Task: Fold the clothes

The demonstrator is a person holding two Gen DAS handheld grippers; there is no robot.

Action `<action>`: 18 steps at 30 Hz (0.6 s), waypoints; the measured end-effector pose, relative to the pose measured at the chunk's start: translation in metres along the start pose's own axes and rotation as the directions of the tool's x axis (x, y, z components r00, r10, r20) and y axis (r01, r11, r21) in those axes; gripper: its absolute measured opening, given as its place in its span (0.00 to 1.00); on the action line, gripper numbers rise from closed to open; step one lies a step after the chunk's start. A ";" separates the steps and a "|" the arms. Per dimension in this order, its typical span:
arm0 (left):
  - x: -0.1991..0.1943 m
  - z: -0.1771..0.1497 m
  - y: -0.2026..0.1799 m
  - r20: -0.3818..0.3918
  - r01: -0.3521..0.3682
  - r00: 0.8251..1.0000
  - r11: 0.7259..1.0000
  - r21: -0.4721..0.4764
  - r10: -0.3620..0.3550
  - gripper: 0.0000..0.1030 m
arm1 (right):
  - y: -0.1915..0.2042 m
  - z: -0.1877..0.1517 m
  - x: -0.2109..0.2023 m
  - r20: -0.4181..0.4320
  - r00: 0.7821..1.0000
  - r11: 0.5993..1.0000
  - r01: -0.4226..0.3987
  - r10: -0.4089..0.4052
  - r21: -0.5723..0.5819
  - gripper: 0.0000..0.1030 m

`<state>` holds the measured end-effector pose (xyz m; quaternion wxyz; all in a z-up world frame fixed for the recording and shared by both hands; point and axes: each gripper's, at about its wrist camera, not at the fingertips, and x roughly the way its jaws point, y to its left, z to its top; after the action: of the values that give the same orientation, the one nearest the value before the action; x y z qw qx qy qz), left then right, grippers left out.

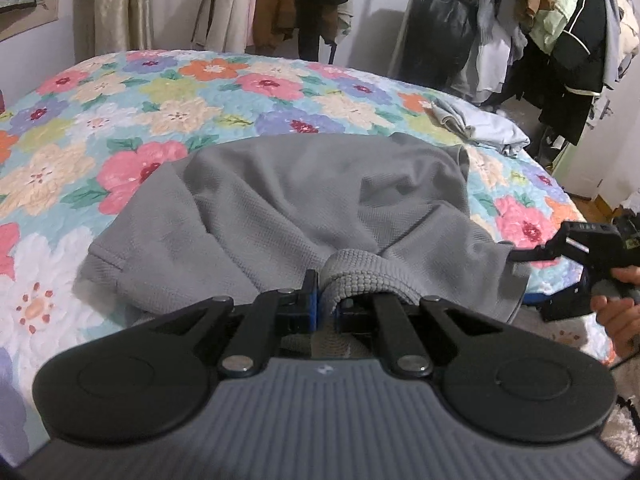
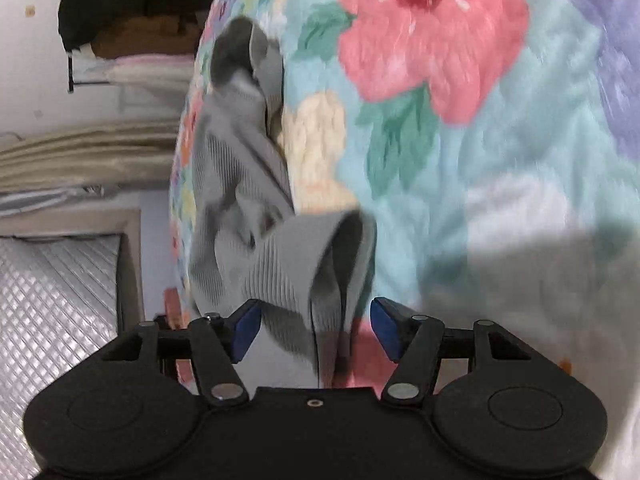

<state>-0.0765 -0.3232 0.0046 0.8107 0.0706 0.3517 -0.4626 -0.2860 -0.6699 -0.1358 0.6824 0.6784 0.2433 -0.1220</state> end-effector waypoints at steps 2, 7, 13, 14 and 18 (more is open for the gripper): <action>0.003 -0.001 0.001 -0.010 0.004 1.000 1.000 -0.008 -0.004 0.07 | -0.002 0.002 0.002 0.066 0.998 0.999 -0.016 0.013 0.045 0.62; 0.022 -0.006 0.005 -0.071 -0.048 0.996 0.999 -0.021 0.047 0.10 | 0.017 -0.001 0.019 0.072 0.997 0.996 0.032 -0.026 -0.089 0.14; 0.035 -0.018 0.018 -0.136 0.138 0.975 0.960 -0.243 -0.175 0.09 | 0.063 0.000 -0.043 0.309 0.950 0.938 0.074 0.037 -0.339 0.11; 0.037 -0.022 0.014 -0.140 0.195 0.961 0.942 -0.272 -0.239 0.09 | 0.071 0.002 -0.060 0.355 0.932 0.925 0.067 0.076 -0.374 0.11; 0.045 -0.032 -0.015 -0.152 0.336 0.911 0.904 -0.265 -0.383 0.09 | 0.107 -0.002 -0.109 0.547 0.836 0.763 0.319 0.053 -0.562 0.09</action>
<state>-0.0905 -0.3494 -0.0450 0.6739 -0.0454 0.4902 -0.5509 -0.3263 -0.6801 0.0114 0.8985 0.3274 0.1207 -0.2662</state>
